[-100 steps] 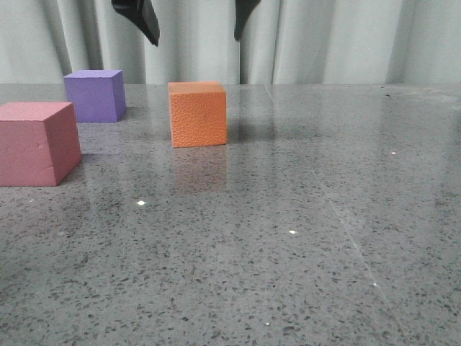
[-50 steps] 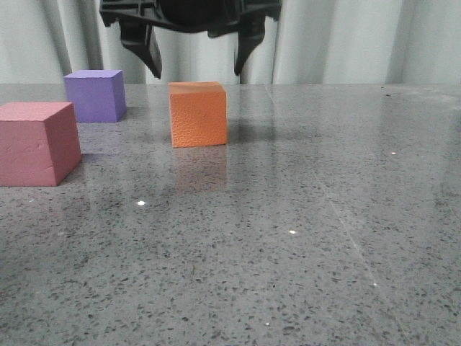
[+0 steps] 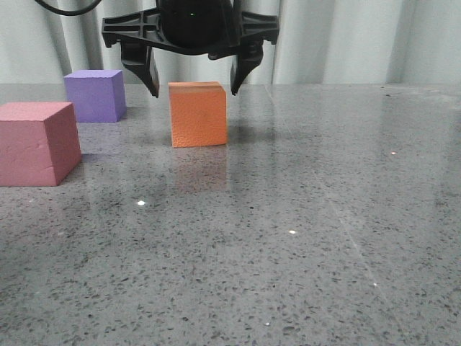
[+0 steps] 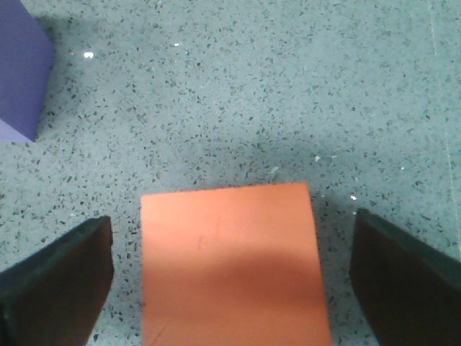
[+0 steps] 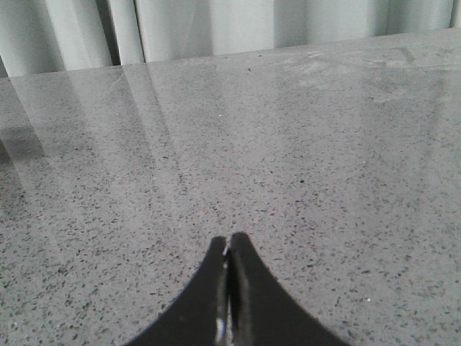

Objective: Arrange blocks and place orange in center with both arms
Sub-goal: 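Lower the left gripper over the orange cube and close on it, then lift the orange cube with the left gripper toward the purple cube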

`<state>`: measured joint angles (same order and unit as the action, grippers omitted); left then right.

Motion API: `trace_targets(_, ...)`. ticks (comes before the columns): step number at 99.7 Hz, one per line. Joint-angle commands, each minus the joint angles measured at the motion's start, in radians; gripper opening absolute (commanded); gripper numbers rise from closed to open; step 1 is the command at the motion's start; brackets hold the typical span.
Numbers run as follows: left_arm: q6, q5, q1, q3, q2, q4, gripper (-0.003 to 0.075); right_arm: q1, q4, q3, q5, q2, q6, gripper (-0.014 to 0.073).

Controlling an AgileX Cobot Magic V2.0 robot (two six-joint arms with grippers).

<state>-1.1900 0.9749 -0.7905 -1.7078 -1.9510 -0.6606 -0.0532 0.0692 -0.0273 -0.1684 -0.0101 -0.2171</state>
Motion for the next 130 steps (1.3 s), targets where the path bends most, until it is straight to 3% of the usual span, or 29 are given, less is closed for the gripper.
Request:
trace_targets(1,-0.014,-0.013,-0.005,-0.032,0.039,-0.019,0.0598,0.006,0.001,0.014,0.083,0.007,0.009,-0.0067)
trace_targets(54,0.027,0.030,-0.007,-0.037,0.022,0.002,0.0265,0.006,0.001,0.014,0.083,0.007,0.009,-0.0067)
trace_targets(69,0.106,0.081,-0.015,-0.081,0.044,-0.001,0.0260,0.006,0.001,0.014,0.083,0.007,0.009,-0.0067)
trace_targets(98,0.238,0.052,-0.009,-0.089,0.203,-0.087,0.0260,0.006,0.001,0.014,0.083,0.007,0.009,-0.0067)
trace_targets(130,0.303,0.047,0.093,-0.028,0.333,-0.084,0.0260,0.006,0.001,0.014,0.083,0.007,0.009,-0.0067)
